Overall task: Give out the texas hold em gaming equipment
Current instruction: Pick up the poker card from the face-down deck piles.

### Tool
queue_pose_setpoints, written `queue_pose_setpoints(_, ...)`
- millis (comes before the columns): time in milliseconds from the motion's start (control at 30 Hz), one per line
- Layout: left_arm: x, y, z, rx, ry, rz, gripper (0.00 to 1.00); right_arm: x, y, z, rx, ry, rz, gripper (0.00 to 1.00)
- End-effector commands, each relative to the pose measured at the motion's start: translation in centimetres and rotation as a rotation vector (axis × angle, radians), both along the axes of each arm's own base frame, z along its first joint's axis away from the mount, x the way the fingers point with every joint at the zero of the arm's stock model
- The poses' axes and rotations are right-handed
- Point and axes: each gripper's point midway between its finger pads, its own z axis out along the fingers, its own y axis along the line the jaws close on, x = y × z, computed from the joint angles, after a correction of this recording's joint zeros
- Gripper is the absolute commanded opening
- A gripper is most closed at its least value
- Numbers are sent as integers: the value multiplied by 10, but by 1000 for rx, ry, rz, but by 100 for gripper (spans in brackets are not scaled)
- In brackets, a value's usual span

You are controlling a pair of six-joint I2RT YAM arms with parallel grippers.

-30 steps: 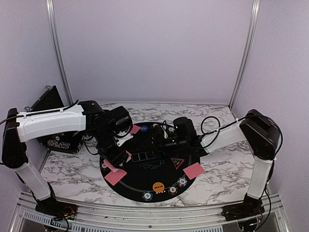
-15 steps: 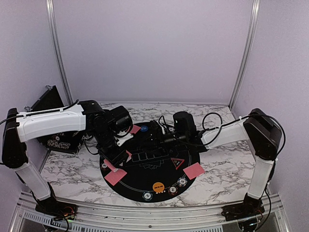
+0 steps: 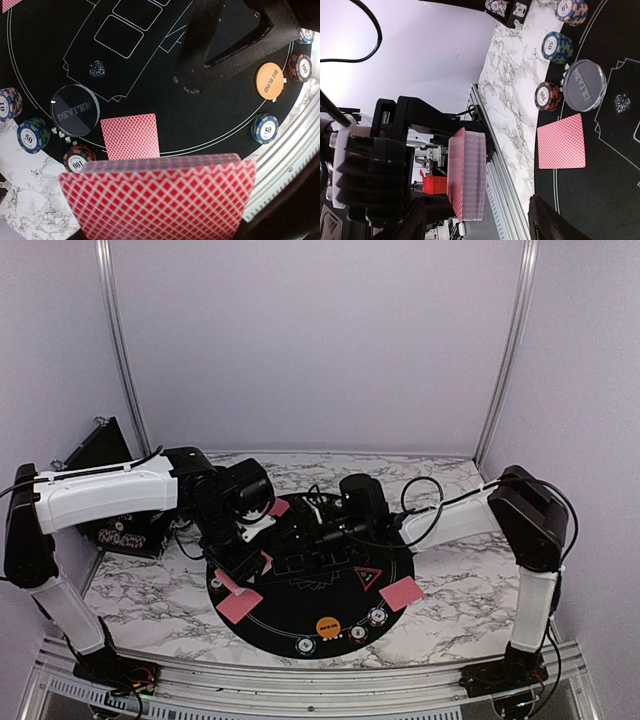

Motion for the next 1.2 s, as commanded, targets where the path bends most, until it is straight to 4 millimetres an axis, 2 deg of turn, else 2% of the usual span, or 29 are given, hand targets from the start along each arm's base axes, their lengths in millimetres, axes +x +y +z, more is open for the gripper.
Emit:
queue_pose_setpoints(0, 4, -6, 11, -31, -12, -5, 58, -4, 15, 15, 55, -20, 36, 68)
queue_pose_setpoints(633, 4, -7, 12, -34, -15, -8, 58, -11, 37, 1, 58, 14, 63, 66)
queue_pose_setpoints(1167, 3, -5, 12, -33, -15, -9, 58, -3, 30, -17, 6, 19, 32, 63)
